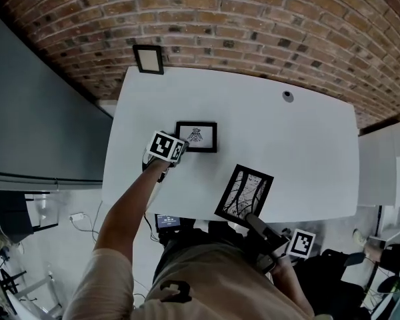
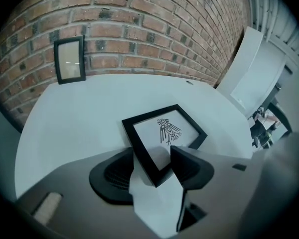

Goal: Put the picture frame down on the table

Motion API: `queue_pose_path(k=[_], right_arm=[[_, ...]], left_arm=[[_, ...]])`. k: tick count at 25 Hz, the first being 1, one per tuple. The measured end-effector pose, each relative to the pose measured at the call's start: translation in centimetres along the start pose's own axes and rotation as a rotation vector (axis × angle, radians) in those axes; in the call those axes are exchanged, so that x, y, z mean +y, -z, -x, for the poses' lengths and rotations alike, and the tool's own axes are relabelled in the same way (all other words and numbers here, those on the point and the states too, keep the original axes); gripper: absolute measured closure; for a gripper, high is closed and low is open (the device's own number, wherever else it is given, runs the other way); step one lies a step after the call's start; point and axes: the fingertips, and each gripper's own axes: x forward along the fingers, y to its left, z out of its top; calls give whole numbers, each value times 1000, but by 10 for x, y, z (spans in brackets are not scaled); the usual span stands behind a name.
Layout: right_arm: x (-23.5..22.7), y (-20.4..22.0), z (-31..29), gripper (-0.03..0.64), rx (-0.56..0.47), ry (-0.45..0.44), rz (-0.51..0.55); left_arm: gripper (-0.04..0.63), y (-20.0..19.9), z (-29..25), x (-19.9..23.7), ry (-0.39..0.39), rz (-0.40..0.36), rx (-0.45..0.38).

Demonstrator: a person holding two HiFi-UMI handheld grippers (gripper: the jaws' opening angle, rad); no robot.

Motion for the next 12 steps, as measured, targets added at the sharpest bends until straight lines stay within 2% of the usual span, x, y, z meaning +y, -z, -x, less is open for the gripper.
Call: queue_pose_path(k=[12], right_arm=[[4,0,1,560,-11,-6,7]], left_arm=[[382,-2,-1,3,-37,-47,-15]])
